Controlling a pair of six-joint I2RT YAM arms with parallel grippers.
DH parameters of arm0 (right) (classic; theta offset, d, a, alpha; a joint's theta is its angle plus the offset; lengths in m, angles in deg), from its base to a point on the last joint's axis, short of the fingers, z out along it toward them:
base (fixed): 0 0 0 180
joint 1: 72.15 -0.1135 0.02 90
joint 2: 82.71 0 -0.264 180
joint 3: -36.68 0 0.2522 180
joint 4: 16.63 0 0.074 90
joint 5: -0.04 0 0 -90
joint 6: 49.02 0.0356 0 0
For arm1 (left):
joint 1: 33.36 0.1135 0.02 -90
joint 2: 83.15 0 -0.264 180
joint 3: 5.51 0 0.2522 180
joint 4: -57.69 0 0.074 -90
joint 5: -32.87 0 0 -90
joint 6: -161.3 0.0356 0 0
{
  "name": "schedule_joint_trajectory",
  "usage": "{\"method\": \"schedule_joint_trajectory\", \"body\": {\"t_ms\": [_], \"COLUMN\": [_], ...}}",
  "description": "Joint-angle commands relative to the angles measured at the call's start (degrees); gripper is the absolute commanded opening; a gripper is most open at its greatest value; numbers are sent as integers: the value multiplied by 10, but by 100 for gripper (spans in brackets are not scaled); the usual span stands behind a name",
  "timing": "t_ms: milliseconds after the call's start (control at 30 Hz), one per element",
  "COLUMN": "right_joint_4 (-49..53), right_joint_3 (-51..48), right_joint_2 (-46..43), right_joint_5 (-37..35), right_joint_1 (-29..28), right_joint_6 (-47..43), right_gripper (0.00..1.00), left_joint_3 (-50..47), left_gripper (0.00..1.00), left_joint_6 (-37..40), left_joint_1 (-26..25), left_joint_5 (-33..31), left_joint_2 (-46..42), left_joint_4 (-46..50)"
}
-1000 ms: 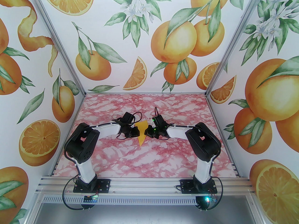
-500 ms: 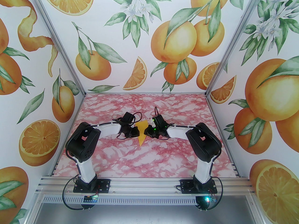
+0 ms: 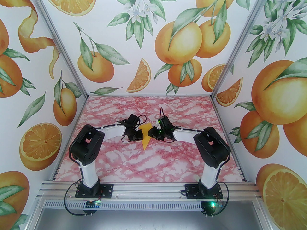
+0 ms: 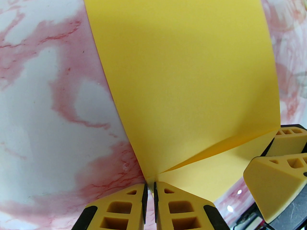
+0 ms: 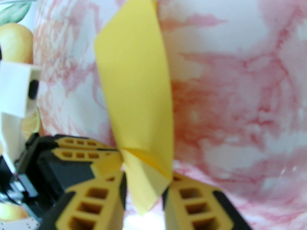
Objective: Fold a paper plane with a square sheet of paper (fold left side to right side)
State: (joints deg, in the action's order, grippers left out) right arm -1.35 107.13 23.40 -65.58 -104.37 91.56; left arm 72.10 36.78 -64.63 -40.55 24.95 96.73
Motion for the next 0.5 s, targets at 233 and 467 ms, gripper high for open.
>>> {"method": "schedule_joint_trajectory", "body": {"t_ms": [233, 467], "right_joint_4": [11, 8], "right_joint_3": [-10, -4], "right_joint_2": [-28, -20], "right_joint_5": [-13, -3], "right_joint_1": [24, 26], "right_joint_6": [-19, -19], "right_gripper": [33, 25], "left_joint_3": [21, 24], "left_gripper": [15, 15], "left_joint_6": [9, 11], "left_joint_1": [-16, -17], "left_joint_5": [-37, -34], "left_joint_2": [42, 45], "left_joint_4": [17, 17]}}
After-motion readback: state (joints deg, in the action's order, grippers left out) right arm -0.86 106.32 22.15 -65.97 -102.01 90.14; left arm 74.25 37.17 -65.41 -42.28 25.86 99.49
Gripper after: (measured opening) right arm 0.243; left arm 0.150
